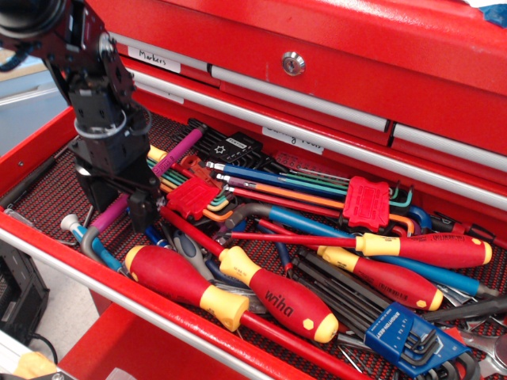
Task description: Pick up violet Allen key
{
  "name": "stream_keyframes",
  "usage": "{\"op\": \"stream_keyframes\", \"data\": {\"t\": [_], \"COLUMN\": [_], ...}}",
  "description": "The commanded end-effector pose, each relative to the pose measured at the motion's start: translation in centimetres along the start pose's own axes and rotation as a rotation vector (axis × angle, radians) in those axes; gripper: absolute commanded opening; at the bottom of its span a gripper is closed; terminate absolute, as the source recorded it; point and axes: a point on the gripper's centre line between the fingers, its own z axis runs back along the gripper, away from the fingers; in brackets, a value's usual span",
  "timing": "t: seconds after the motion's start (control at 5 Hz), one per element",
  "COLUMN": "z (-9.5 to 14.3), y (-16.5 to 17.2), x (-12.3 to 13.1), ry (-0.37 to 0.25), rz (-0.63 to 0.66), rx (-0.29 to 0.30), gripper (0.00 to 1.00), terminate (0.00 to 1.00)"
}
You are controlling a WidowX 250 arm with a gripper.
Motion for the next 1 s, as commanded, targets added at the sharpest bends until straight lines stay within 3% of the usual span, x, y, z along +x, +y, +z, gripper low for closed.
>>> {"op": "stream_keyframes", "data": {"t": [0.0,0.4,0.6,0.8], "z": [-0.2,1.1,3.0,6.6], "y": [-0.7,-0.2,0.5,0.9], "x": [0.2,0.8,1.2,0.6], "ry": [-0.031,0.019,0.081,0.156], "rz": [0.012,-0.034,-0.055,-0.058], "rx": [0.028,0.040,0.074,0.132], "gripper": [0.00,0.00,0.00,0.00], "terminate": [0.00,0.00,0.00,0.00]}}
